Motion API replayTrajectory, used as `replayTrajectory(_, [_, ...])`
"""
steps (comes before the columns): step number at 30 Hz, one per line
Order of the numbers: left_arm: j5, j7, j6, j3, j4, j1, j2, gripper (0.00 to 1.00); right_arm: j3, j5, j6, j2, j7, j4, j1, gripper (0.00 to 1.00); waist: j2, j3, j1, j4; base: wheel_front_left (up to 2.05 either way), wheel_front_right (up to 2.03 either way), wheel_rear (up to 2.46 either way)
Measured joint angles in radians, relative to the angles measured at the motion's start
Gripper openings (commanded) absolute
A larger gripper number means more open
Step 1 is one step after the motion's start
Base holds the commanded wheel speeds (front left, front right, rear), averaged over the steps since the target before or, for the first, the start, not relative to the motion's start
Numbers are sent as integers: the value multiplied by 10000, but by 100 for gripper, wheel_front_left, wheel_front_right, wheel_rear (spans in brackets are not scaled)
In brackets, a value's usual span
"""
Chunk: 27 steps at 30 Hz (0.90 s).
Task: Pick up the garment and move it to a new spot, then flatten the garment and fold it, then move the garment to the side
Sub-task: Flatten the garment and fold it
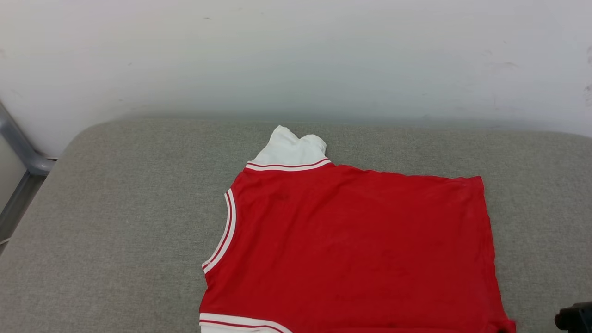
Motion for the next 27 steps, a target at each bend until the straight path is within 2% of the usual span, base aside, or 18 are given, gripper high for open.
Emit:
replayTrajectory(8, [570,31,-474,35,418,-1770,-17,0,-1509,-493,0,520,642,-545,168,0,0,112,1,-63,0,0,0])
replayTrajectory(12, [696,107,-780,79,871,-2875,-245,0,-2048,-719,-2,800,963,-723,136,0,0,258,1,-130,0,0,0])
replayTrajectory(17, [1005,276,-1187,67,1751,-4280,-359,0,-2437,-899,-2,961,1430,-957,-255,0,0,629,2,-282,0,0,0])
replayTrajectory(18, [1110,349,-1453,65,2291,-5085,-476,0,-2600,-961,-2,1049,1613,-1012,-650,0,0,925,2,-388,0,0,0])
replayTrajectory(19, [1179,372,-1536,48,2512,-5335,-516,0,-2633,-980,-2,1078,1697,-1005,-796,0,-1,1033,2,-420,0,0,0])
replayTrajectory(27, [1446,529,-2107,-54,4134,-7130,-901,0,-2518,-982,-2,1325,2080,-581,-2219,0,0,1975,3,-626,0,0,0])
